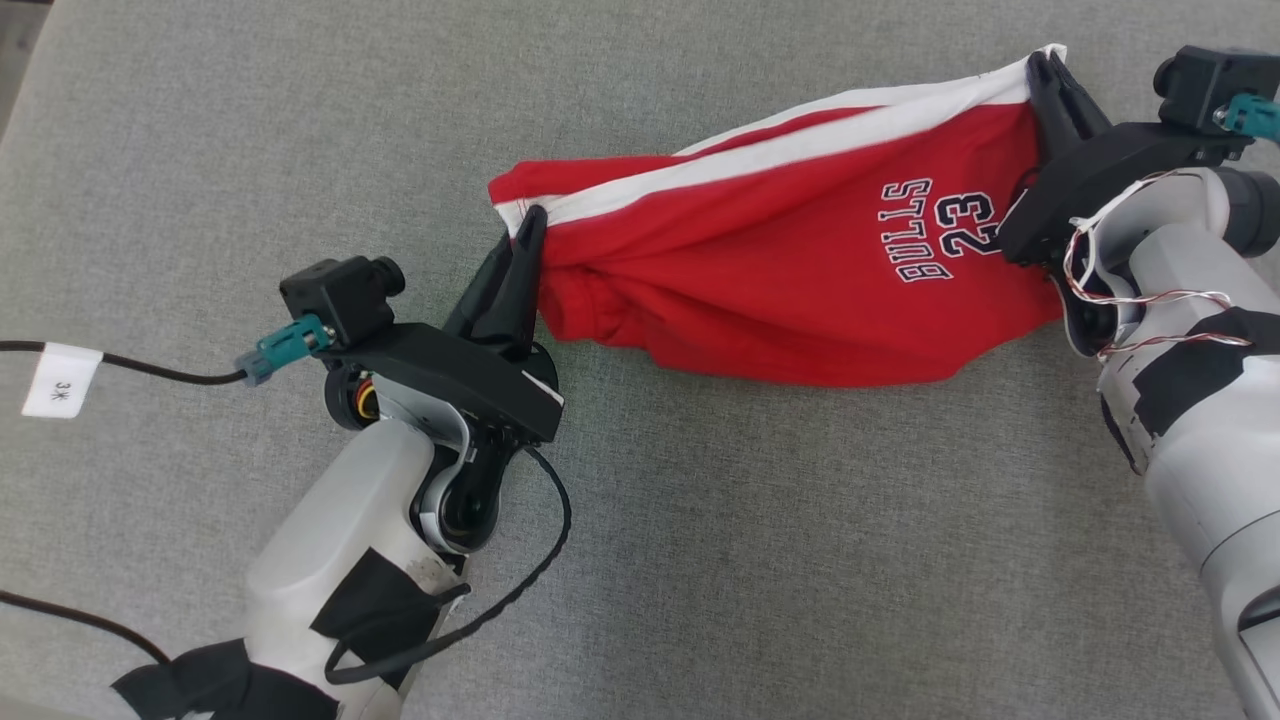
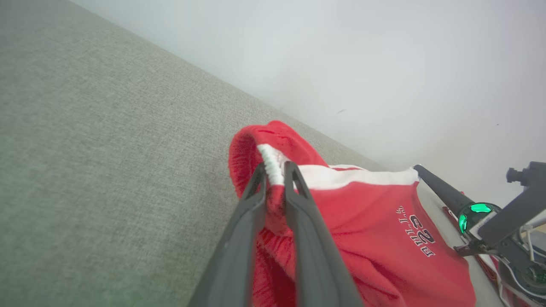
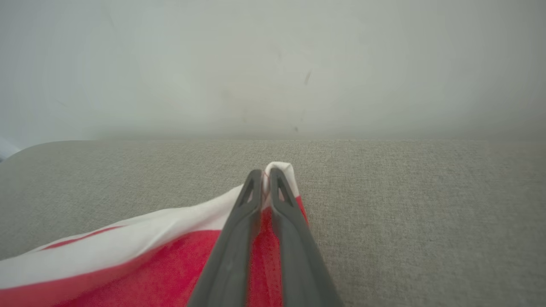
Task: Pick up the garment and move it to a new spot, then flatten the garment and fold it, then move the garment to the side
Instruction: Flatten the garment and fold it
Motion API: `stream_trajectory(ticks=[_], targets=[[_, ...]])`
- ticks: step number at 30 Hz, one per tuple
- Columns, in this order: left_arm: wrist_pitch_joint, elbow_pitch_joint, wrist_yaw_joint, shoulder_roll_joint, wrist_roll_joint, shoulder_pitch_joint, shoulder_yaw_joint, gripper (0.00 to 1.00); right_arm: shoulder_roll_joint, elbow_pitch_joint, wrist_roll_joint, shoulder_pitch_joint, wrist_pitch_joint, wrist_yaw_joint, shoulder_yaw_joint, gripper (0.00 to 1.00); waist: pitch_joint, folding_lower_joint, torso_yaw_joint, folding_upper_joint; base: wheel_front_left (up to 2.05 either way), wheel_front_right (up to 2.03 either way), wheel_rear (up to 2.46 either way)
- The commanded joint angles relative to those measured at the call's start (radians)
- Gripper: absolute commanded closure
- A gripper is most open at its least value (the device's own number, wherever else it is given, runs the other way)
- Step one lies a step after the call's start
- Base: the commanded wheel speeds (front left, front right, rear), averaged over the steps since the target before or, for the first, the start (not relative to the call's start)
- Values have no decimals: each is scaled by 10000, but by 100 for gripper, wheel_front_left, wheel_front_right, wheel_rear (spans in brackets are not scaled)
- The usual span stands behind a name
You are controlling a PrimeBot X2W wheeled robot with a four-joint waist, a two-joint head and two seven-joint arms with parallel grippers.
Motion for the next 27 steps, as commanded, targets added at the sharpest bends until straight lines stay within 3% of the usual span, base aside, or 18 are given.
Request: stream_trajectory(ticks=[1,9,16,27], targets=[[-68,-45,-18,-32,264,-5,200,0,106,88,86,-36,-122,-20,28,0,-69,-1,-37,-2,0,0,0],[-50,-437,-18,-77,1649,885,1225,0,280,-226,467,591,-460,-20,383,0,-707,-1,-364,-2,0,0,0],[-51,-1595,-18,-169,3613,2386,2551,0,-54,-1043,722,1656,-562,-20,797,0,-1406,-1,-538,-2,0,0,0],[-51,-3708,-16,-613,6275,4825,4413,0,-467,-1829,209,3134,-563,-20,291,0,-1863,-1,-650,-2,0,0,0]])
